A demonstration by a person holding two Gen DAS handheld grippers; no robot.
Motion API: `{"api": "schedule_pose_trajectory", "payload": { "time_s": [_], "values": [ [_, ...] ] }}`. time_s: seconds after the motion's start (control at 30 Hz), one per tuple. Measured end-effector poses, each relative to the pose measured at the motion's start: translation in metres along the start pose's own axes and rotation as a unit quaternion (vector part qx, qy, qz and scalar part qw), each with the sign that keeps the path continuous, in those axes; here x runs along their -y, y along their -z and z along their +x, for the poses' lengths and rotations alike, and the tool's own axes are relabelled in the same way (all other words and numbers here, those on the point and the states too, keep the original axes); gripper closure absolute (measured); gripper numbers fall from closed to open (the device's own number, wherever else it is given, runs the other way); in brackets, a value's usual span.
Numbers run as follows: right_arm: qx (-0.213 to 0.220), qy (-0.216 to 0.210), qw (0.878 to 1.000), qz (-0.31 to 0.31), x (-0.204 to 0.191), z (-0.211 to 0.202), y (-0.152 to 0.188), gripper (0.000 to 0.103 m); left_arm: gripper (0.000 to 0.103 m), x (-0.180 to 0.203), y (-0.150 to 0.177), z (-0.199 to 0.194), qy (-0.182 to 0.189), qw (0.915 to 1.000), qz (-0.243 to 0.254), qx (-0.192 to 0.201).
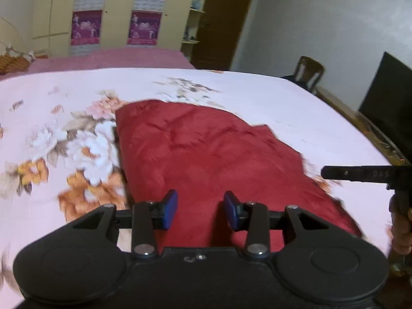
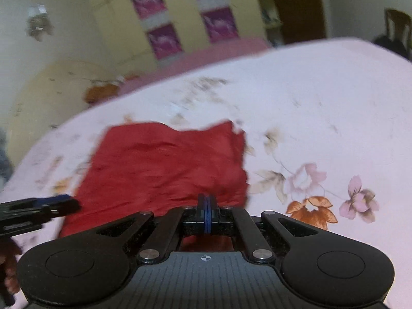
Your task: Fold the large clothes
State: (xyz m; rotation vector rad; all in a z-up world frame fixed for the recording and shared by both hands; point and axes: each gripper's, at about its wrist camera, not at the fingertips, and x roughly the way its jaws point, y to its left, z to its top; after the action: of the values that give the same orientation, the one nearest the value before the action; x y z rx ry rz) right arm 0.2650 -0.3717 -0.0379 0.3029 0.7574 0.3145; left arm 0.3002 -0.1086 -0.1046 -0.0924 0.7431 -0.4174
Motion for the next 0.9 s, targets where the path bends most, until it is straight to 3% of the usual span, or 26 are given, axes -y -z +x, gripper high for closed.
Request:
{"api": "schedule_pose_trajectory", "payload": {
  "time_s": [0.1, 0.2, 0.37, 0.43, 0.5, 0.53, 0.63, 0.67, 0.7, 0.73, 0.8, 0.87, 0.9],
  "values": [
    [-0.005, -0.031, 0.999, -0.015, -0.013, -0.027, 0.015, 0.103, 0.065, 0.008, 0.016, -0.018, 0.021, 0.9997, -0.009, -0.009],
    [-0.018, -0.043, 0.999, -0.016, -0.024, -0.032, 0.03, 0.103, 0.065, 0.019, 0.033, -0.021, 0.02, 0.9994, 0.001, -0.027],
    [-0.093, 0.018, 0.995, -0.035, -0.032, 0.003, 0.058, 0.103, 0.066, 0.014, 0.039, -0.017, 0.013, 0.9989, -0.007, -0.044],
    [-0.073, 0.017, 0.997, -0.015, -0.028, -0.006, 0.052, 0.103, 0.065, 0.004, 0.032, -0.024, 0.007, 0.9994, -0.024, -0.024],
    [-0.028, 0.021, 0.999, 0.015, -0.02, -0.018, 0.039, 0.103, 0.045, -0.013, 0.024, -0.026, -0.004, 0.9985, -0.055, -0.001],
    [-0.01, 0.027, 0.999, 0.029, -0.013, -0.018, 0.032, 0.103, 0.041, -0.019, 0.02, -0.023, -0.007, 0.9979, -0.065, 0.003],
    [0.014, 0.041, 0.996, 0.073, 0.014, -0.006, 0.011, 0.102, 0.037, -0.036, 0.005, -0.004, -0.008, 0.9967, -0.081, 0.007],
    [0.014, 0.044, 0.995, 0.087, 0.026, 0.004, 0.004, 0.1, 0.035, -0.04, 0.0, 0.004, 0.0, 0.9961, -0.088, 0.004],
    [0.008, 0.049, 0.993, 0.105, 0.036, 0.015, -0.001, 0.069, 0.035, -0.043, -0.003, 0.011, 0.003, 0.9954, -0.096, 0.001],
    [0.011, 0.05, 0.991, 0.12, 0.043, 0.021, -0.004, 0.027, 0.035, -0.045, -0.006, 0.017, -0.001, 0.9951, -0.099, -0.001],
    [0.036, 0.051, 0.99, 0.127, 0.051, 0.026, -0.01, 0.023, 0.035, -0.047, -0.011, 0.025, -0.003, 0.9954, -0.096, 0.0],
    [0.039, 0.018, 0.99, 0.134, 0.057, 0.028, -0.016, 0.025, 0.035, -0.051, -0.012, 0.033, -0.007, 0.9946, -0.104, -0.004],
    [0.035, 0.003, 0.991, 0.133, 0.059, 0.032, -0.018, 0.043, 0.034, -0.052, -0.012, 0.035, -0.005, 0.9939, -0.11, -0.005]
  ]
}}
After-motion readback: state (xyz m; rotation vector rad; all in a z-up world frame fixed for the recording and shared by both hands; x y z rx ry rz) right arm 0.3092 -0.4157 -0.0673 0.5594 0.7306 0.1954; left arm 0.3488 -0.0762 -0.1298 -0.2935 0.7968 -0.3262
